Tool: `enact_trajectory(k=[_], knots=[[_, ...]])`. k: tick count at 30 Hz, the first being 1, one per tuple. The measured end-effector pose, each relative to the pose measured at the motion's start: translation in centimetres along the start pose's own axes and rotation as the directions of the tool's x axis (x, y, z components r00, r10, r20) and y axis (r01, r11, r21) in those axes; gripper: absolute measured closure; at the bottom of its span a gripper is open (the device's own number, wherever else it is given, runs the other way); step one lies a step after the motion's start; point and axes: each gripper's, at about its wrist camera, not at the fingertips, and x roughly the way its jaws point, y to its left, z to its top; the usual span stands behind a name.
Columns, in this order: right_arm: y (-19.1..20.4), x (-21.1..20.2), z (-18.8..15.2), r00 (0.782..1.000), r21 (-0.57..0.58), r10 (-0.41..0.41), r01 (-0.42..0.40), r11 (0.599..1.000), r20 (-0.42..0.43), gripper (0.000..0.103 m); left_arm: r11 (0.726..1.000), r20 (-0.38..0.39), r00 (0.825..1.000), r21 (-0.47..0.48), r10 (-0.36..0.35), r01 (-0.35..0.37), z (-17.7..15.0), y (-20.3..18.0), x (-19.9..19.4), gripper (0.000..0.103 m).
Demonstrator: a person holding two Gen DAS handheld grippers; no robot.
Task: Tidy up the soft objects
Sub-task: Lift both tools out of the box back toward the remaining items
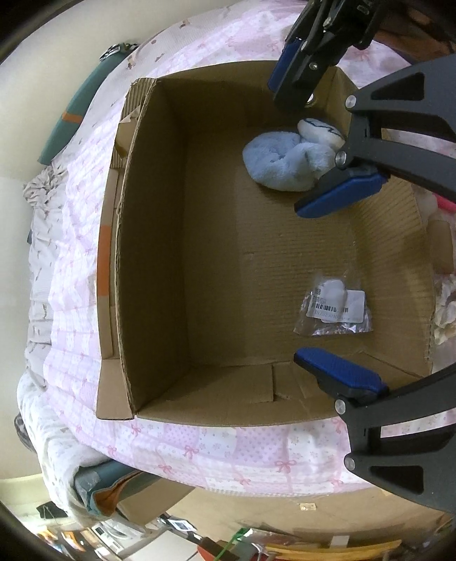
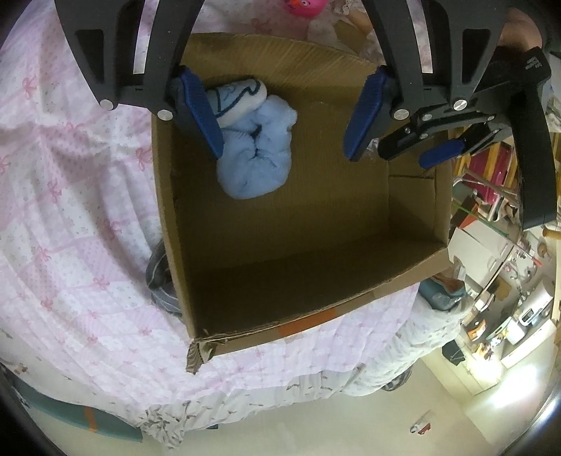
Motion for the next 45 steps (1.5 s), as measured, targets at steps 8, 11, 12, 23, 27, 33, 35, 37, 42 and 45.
enact_trajectory(k=[8, 11, 12, 23, 27, 33, 35, 37, 42, 45], knots=[[0.1, 0.1, 0.2, 1.000, 0.012, -0.002, 0.002, 1.000, -0.011, 0.028, 1.000, 0.018, 1.000, -0.019, 0.004, -0.003, 0.0, 0.6, -1.0, 0.029], [0.0, -0.2, 0.2, 1.000, 0.017, -0.002, 0.002, 1.000, -0.008, 0.028, 0.999, 0.023, 1.000, -0.034, -0.004, 0.005, -0.3, 1.2, -1.9, 0.029], [-0.1, -0.3, 0.2, 1.000, 0.021, 0.000, 0.000, 1.000, -0.006, 0.028, 0.999, 0.026, 1.000, -0.037, -0.007, 0.008, -0.4, 1.3, -2.2, 0.029], [-0.1, -2.8, -1.1, 1.000, 0.021, -0.003, 0.003, 1.000, -0.006, 0.028, 0.998, 0.052, 0.999, -0.060, -0.011, 0.015, -1.7, 2.5, -6.7, 0.029], [-0.1, -4.3, -1.9, 1.000, 0.019, -0.001, 0.001, 1.000, 0.003, 0.028, 0.998, 0.065, 0.998, -0.061, -0.008, 0.011, -2.5, 2.6, -8.3, 0.029], [0.3, -5.8, -3.4, 1.000, 0.014, -0.003, 0.003, 1.000, 0.004, 0.028, 0.998, 0.079, 0.997, -0.069, 0.011, -0.006, -3.9, 3.2, -9.9, 0.029], [0.5, -6.2, -3.9, 1.000, 0.010, -0.005, 0.005, 1.000, 0.009, 0.028, 0.998, 0.084, 0.996, -0.063, 0.025, -0.019, -4.6, 3.5, -10.4, 0.029], [0.5, -6.6, -4.4, 1.000, 0.016, -0.003, 0.003, 1.000, 0.009, 0.028, 0.997, 0.082, 0.996, -0.064, 0.037, -0.031, -5.4, 3.8, -10.7, 0.029], [0.4, -7.6, -5.7, 1.000, 0.020, -0.010, 0.010, 1.000, 0.006, 0.028, 0.995, 0.066, 0.997, -0.088, 0.045, -0.039, -7.3, 4.5, -10.9, 0.029], [0.5, -8.0, -6.3, 1.000, 0.020, -0.013, 0.013, 1.000, 0.005, 0.028, 0.993, 0.063, 0.996, -0.109, 0.057, -0.050, -8.5, 5.0, -11.0, 0.029]])
